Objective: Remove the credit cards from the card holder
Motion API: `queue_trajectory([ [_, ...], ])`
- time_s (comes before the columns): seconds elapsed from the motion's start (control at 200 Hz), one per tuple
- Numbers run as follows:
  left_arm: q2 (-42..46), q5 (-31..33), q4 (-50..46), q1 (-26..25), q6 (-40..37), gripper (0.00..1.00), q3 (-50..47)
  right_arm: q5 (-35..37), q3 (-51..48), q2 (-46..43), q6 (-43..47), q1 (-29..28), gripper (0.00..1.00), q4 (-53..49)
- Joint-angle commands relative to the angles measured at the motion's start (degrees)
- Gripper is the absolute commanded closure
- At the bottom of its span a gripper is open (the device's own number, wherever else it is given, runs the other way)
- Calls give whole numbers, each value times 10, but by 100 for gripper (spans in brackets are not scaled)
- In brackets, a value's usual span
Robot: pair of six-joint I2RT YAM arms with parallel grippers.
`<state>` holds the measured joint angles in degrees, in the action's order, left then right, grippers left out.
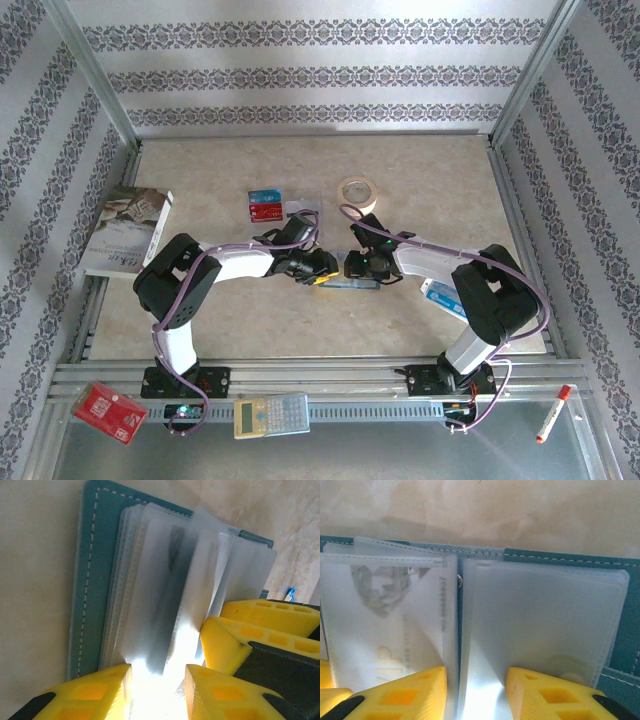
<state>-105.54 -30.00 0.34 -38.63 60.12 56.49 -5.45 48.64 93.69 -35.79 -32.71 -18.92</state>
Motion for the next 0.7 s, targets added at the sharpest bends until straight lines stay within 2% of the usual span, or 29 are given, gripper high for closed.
queue_trajectory([
  [0.0,-16,-5,-27,-4,14,66,15,4,-31,21,-7,7,58,-26],
  [0.06,-21,-13,-25,-4,14,67,19,1,-32,22,-7,8,58,-23],
  [0.24,-31,-49,18,-4,24,79,21,-15,-34,17,-11,13,58,-14],
  [0.39,-19,-25,-33,-3,-9,82,34,-21,-29,-5,-10,16,58,-16],
  [0.505,-8,-13,-47,-3,-24,90,34,-27,-25,-20,-8,19,58,-20],
  [0.619,5,-2,-65,3,-42,100,38,-37,-22,-59,-7,25,54,-18],
  [0.694,18,7,-84,6,-58,100,40,-43,-19,-96,-3,27,50,-14],
])
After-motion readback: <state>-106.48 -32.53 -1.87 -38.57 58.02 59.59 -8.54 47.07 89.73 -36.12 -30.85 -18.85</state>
